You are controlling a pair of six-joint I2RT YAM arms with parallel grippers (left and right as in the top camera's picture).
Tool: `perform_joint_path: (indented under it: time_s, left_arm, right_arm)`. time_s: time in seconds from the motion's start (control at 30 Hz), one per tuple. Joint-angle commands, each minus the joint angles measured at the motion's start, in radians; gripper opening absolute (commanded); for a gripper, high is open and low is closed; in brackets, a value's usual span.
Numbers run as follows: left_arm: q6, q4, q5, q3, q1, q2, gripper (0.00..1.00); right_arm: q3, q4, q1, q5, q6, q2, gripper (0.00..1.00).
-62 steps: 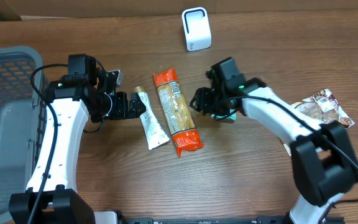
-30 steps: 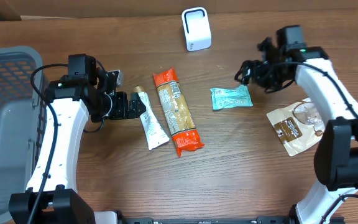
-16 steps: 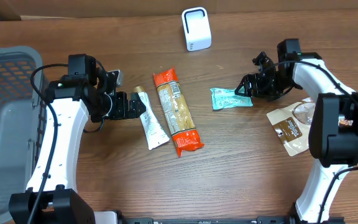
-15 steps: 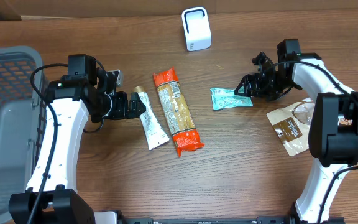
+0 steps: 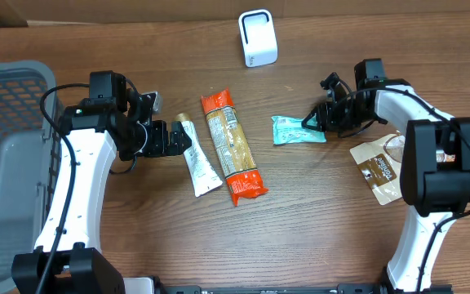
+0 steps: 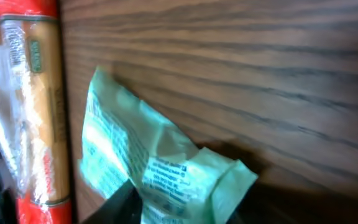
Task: Scan the item barcode
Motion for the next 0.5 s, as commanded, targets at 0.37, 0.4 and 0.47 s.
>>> perform_joint_path:
  time_s: [0.37,0.4,0.47]
  left_arm:
    - [0.019,0.001,0.0,0.0,-0.002,0.005,1.0]
    - [0.019,0.001,0.0,0.0,-0.002,0.005,0.99]
    - [0.019,0.001,0.0,0.0,-0.002,0.005,1.0]
  right_arm:
    - [0.066,-0.186,-0.016,-0.134,0.018,0.07,0.04]
    - [0.088,-0.222,-0.016,-0.149,0.01,0.055,0.04]
    - [0.122,-0.281,-0.016,-0.152,-0.004,0.017,0.04]
